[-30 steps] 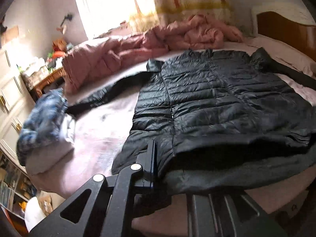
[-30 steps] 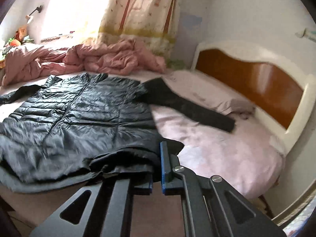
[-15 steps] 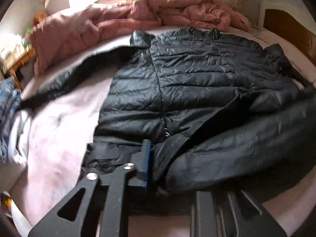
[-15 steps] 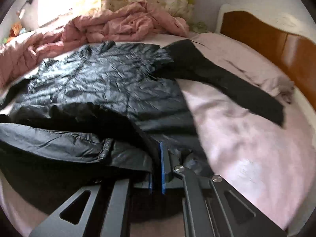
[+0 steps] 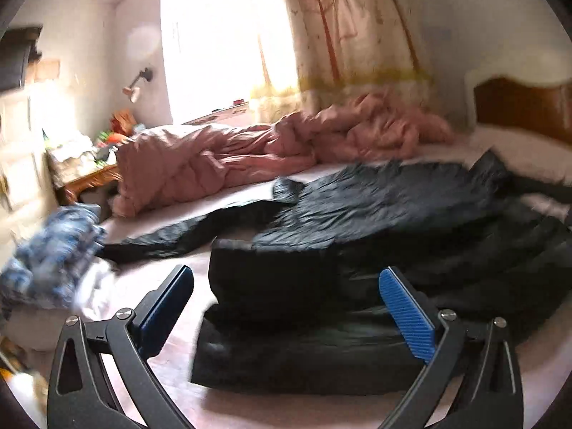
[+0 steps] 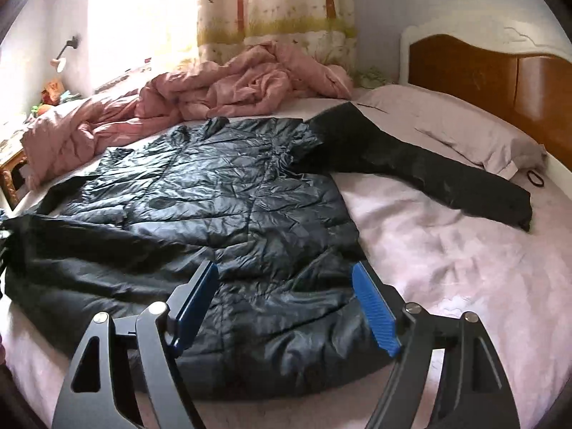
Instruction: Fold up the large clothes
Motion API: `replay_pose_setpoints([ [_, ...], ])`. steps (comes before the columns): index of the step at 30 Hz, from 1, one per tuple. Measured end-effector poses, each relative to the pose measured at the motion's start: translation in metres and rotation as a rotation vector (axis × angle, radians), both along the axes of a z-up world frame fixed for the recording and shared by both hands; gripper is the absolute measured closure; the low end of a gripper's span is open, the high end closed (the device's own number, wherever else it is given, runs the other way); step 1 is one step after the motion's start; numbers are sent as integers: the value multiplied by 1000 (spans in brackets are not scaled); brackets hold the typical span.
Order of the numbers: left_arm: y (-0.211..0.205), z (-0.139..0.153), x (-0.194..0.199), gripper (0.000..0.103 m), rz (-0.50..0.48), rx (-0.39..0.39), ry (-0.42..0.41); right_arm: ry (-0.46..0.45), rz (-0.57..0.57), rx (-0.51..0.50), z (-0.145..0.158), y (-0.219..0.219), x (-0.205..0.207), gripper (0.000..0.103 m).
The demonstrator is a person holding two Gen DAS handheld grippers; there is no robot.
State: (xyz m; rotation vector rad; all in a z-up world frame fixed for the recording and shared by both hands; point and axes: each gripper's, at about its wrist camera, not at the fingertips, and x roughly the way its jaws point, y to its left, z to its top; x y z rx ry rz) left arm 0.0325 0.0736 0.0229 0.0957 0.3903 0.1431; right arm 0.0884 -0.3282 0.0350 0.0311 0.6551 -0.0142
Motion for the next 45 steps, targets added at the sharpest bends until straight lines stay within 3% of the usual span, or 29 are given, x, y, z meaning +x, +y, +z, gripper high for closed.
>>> replay_pose_setpoints([
  [3, -3, 0, 3, 0, -68, -75, 52, -91, -37, -3, 13, -4, -17, 23],
  [5, -6, -8, 18, 0, -118, -95, 139, -101, -4, 18, 19, -4, -20, 23],
  [6, -6, -18, 30, 0, -136, -106, 219, -78, 41, 44, 20, -3, -18, 23],
  [9, 1, -39, 50, 0, -104, -178, 346, 75, 208, 141, 6, 10, -5, 23],
  [11, 5, -47, 58, 0, -72, -181, 397, 152, 276, 119, -8, 26, -2, 23],
  [16, 17, -56, 65, 0, 142, -87, 429, 181, 204, -194, -33, 64, 2, 23],
  [19, 23, -60, 65, 0, 185, -90, 443, 188, 109, -177, -39, 53, 12, 23],
  [22, 20, -57, 58, 0, 214, -40, 423, 157, -22, -181, -36, 31, 17, 23],
  [24, 11, -44, 47, 8, 161, -23, 367, 163, -62, -126, -35, 15, 19, 23],
  [27, -7, -9, 22, 9, 9, -44, 194, 150, -84, -116, -29, 8, 12, 23],
  [29, -17, 10, 7, 9, -110, -100, 117, 111, -67, -134, -17, 13, 1, 23],
  [31, -28, 18, 2, 8, -252, -194, 97, 46, -13, -108, -1, 21, -13, 23],
  [33, -43, 18, 10, 5, -319, -222, 132, 2, 40, -69, 11, 30, -20, 23],
  [36, -71, 2, 44, 5, -300, -145, 275, -1, 117, 3, 19, 39, -26, 23],
  [40, -80, -38, 84, 7, -151, -104, 473, 66, 174, 20, 7, 51, -24, 23],
  [43, -65, -55, 89, 7, -29, -129, 476, 141, 169, -40, -10, 62, -17, 23],
  [45, -55, -58, 85, 7, -11, -141, 458, 143, 170, -58, -16, 65, -17, 23],
])
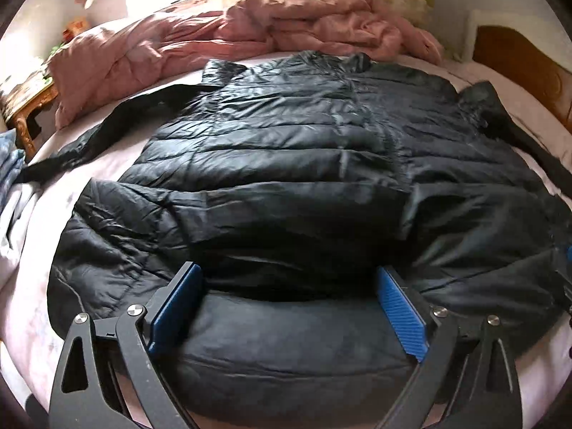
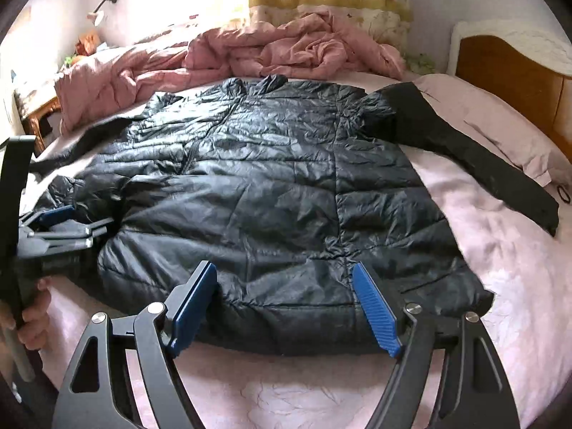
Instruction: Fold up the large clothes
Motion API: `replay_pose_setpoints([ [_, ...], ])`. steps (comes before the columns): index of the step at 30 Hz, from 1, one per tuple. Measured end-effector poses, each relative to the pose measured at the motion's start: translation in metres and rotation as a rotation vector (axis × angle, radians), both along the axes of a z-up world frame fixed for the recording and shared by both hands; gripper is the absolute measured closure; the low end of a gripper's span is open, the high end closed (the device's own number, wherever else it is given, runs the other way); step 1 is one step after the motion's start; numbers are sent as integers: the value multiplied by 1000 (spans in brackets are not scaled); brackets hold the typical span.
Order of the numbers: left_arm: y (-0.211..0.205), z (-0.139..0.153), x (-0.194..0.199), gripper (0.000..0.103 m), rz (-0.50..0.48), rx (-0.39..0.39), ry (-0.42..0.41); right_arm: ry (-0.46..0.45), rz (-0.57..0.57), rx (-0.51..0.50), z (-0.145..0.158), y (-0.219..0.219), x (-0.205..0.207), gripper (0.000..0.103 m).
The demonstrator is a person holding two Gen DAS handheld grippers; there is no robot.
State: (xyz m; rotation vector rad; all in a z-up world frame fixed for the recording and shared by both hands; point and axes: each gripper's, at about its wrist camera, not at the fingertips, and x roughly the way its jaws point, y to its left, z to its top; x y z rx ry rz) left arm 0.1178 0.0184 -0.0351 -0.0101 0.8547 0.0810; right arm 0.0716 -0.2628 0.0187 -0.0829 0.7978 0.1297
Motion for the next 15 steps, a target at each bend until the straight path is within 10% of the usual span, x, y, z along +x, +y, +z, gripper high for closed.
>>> replay_pose_setpoints([
  [6, 29, 4, -10, 7, 71, 45, -52, 17, -71, -158, -22, -1, 22, 23],
  [15, 75, 22, -39, 7, 147, 40, -125, 28, -230, -16, -13, -67, 31, 23],
])
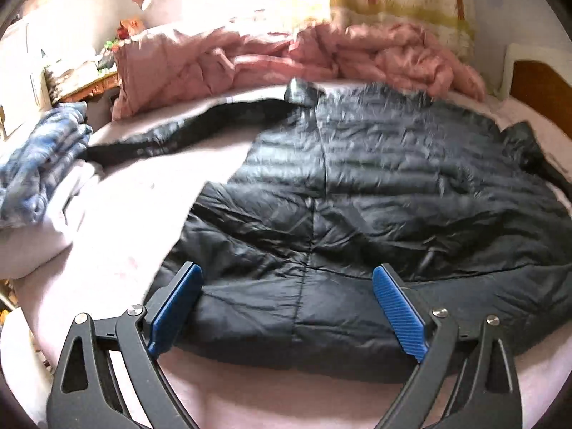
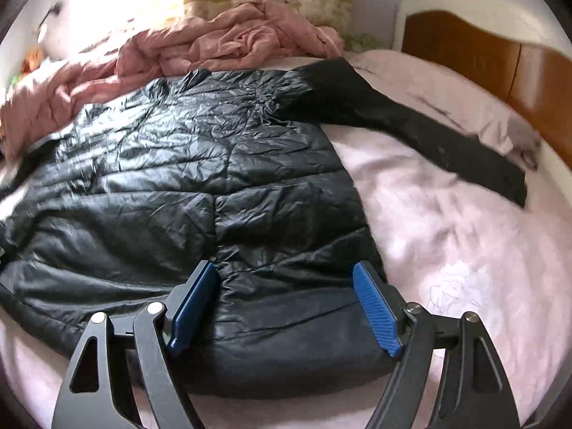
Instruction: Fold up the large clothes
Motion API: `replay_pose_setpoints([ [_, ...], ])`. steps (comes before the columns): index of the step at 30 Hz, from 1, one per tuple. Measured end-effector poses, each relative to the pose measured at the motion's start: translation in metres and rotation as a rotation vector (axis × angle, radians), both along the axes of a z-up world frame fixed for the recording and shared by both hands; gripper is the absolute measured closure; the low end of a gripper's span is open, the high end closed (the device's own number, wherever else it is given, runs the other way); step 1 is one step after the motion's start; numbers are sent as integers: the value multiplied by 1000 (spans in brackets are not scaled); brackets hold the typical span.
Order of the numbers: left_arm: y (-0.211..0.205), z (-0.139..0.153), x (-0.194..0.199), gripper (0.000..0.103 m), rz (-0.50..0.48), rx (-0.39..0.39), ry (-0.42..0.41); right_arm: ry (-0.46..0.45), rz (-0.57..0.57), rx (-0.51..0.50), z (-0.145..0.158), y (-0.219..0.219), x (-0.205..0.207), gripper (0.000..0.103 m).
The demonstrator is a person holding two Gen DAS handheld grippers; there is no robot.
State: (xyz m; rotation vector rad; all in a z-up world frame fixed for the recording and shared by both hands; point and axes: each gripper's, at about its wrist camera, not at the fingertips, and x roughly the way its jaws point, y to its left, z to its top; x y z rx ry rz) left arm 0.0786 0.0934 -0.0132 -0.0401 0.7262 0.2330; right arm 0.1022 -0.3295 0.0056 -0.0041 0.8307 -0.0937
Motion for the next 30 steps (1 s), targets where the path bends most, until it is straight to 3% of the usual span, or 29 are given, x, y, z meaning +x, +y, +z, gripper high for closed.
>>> replay_pose_setpoints([
  [5, -17, 30, -28, 7, -51, 59, -139, -123, 60, 18, 30, 9, -28, 23],
  [9, -38, 35, -41, 4, -166, 84, -153, -176, 134, 20, 48, 26, -54, 22],
  [11, -52, 31, -43, 2, -223, 120, -126, -143, 243, 49, 47, 38, -64, 22],
  [13, -62, 24, -41, 2, -247, 152, -86, -89, 374, -38, 37, 65, -71, 22],
  [16, -72, 13, -38, 2, -323, 156, -29, -50, 455, -225, 18, 103, -78, 22],
  [18, -80, 7, -37, 2, -318, 200, -11, -15, 484, -242, 11, 118, -80, 22],
  [20, -86, 1, -35, 2, -315, 233, 14, -1, 490, -262, 5, 126, -81, 22],
  [25, -89, -13, -28, 2, -320, 232, 85, -41, 414, -425, -8, 133, -81, 22],
  [30, -90, -21, -25, 0, -287, 294, 114, -43, 339, -428, -5, 119, -71, 22],
])
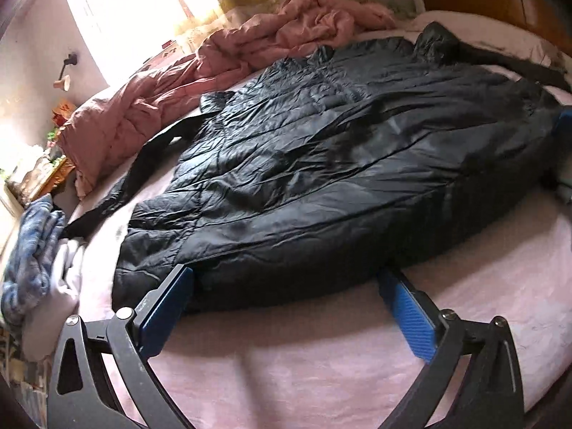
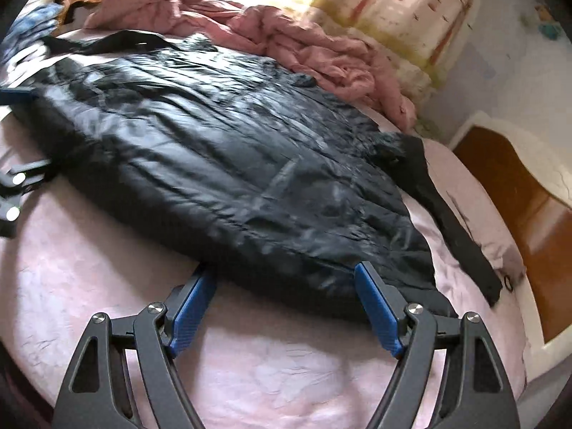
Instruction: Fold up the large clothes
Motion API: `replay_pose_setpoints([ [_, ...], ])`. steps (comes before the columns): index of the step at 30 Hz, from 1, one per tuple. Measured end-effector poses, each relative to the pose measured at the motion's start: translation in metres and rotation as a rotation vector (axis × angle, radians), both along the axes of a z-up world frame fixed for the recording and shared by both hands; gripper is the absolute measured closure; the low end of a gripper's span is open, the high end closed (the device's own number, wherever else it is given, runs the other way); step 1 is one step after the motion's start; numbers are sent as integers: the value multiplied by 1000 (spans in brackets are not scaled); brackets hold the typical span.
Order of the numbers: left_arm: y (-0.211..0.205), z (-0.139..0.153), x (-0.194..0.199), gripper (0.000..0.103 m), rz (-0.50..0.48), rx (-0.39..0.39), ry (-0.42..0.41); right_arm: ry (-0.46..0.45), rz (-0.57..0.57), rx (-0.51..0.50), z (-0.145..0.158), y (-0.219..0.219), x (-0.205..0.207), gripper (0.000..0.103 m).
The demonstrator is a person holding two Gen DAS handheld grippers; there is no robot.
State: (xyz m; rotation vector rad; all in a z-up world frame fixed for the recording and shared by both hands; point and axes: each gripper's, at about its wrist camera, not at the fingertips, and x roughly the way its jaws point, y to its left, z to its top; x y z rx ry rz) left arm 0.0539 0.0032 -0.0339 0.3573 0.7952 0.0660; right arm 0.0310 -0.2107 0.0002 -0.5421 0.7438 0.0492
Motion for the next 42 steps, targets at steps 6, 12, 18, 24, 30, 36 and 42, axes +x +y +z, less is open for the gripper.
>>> replay_pose_setpoints([
  [6, 14, -3, 10, 0, 83, 63, -56, -76, -96, -102, -4, -12, 9, 20],
  [12, 58, 0, 22, 0, 266, -44, -68, -92, -215, -57, 0, -40, 24, 20],
  [18, 79, 12, 17, 0, 290, -93, -142, -124, -267, 56, 16, -65, 26, 19],
  [24, 79, 22, 41, 0, 262, -98, -103, -158, -262, 56, 30, -64, 29, 20],
  [30, 95, 60, 91, 0, 246, -159, -114, -151, -237, 97, 68, -61, 79, 19],
  [36, 101, 57, 155, 0, 236, -177, -85, -139, -241, 114, 73, -52, 154, 19],
  [42, 117, 40, 196, 0, 219, -223, -37, -130, -244, 151, 65, -54, 190, 19],
])
